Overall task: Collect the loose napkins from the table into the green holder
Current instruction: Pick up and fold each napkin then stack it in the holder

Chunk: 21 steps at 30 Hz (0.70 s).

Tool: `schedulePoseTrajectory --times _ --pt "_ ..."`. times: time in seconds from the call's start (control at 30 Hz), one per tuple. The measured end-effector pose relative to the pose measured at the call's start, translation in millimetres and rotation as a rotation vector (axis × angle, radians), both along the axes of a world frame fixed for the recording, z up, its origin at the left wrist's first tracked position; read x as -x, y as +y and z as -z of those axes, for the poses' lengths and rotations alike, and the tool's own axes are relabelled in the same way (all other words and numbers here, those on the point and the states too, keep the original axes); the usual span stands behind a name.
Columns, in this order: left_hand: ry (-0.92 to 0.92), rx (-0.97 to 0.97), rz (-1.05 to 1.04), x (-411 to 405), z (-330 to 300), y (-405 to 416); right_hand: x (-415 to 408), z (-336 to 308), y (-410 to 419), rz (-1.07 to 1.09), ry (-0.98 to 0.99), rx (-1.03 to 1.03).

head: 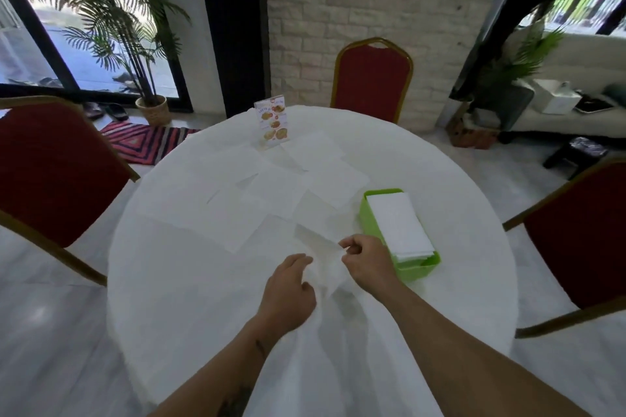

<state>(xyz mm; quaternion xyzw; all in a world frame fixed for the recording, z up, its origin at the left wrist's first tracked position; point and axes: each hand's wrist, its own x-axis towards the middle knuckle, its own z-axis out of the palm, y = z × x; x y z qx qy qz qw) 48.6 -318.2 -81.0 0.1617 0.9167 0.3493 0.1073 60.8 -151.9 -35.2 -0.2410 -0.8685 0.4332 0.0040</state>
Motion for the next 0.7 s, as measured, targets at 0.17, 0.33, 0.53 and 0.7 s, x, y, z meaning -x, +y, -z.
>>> schedulePoseTrajectory --times 0.17,0.33,0.53,0.7 --pt "0.029 -0.015 0.08 12.9 -13.7 64.1 11.8 -22.5 76.5 0.114 0.1 0.041" --pt "0.006 0.006 0.118 16.5 -19.1 116.5 23.7 -16.5 139.3 0.217 -0.003 0.18" --pt "0.002 0.051 0.086 19.5 -19.9 156.0 33.6 4.8 170.4 0.229 -0.07 0.213" --pt "0.009 0.058 0.025 20.7 -18.7 170.8 39.0 9.0 182.1 0.15 -0.107 0.168"
